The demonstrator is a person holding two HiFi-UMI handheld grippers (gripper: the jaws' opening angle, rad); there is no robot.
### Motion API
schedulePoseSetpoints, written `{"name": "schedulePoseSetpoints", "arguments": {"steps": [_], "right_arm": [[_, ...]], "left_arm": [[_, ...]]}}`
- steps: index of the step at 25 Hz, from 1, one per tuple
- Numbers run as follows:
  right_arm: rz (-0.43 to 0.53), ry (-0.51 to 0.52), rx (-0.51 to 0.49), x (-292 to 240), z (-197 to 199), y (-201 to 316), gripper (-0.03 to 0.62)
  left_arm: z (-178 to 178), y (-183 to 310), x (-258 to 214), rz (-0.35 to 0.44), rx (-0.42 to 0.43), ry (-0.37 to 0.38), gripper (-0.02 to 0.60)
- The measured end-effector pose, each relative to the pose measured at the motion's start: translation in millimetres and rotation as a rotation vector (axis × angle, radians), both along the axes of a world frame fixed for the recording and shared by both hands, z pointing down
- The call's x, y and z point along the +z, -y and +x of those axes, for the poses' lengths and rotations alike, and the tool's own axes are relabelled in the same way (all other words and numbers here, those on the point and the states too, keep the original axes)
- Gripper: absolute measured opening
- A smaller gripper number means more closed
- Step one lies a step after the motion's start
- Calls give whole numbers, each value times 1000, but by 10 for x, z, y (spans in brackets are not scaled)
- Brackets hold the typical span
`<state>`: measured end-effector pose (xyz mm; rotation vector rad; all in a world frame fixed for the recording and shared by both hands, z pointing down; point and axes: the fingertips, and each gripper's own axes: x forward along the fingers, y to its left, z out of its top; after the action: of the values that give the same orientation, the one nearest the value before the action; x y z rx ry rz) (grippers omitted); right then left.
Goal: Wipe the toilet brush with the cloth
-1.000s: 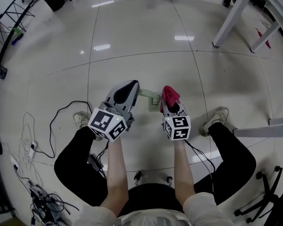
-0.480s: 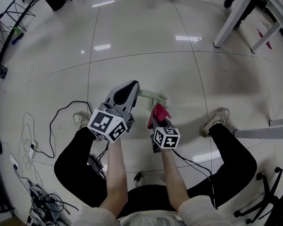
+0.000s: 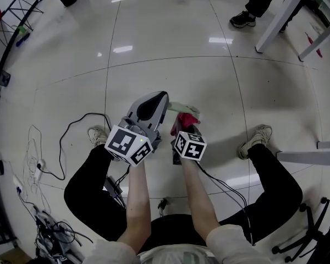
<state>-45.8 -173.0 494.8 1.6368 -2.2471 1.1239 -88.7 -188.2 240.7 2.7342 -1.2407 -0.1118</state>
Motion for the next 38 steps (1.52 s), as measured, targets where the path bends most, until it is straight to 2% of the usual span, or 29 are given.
{"name": "schedulePoseSetpoints", "arguments": {"steps": [6, 10, 13, 19, 23, 27, 30, 33, 38], "right_arm": [[241, 1, -33, -855, -141, 91, 32], [417, -39, -133, -1388, -317, 36, 31], [500, -53, -212, -1639, -447, -42, 32], [564, -96, -311, -1844, -558, -149, 31], [561, -108, -393, -1898, -602, -342, 32], [529, -23, -529, -1992, -667, -949, 32], [505, 71, -580, -2076, -686, -1326, 32], [538, 64, -563, -2135, -677, -1365, 32], [678, 18, -507, -2598, -757, -1160, 32]], "left_arm": [[-28, 24, 21, -15, -7, -20, 5], [14, 57, 5, -19, 6, -12, 5], [45, 58, 5, -26, 11, -18, 5], [60, 21, -19, -41, 13, -4, 5], [-101, -104, -148, -3, -79, -28, 5], [-372, -499, -385, 41, -182, -129, 5], [-496, -742, -444, 55, -215, -145, 5], [-543, -894, -453, 54, -226, -157, 5], [-615, -1183, -595, 92, -218, -129, 5]]}}
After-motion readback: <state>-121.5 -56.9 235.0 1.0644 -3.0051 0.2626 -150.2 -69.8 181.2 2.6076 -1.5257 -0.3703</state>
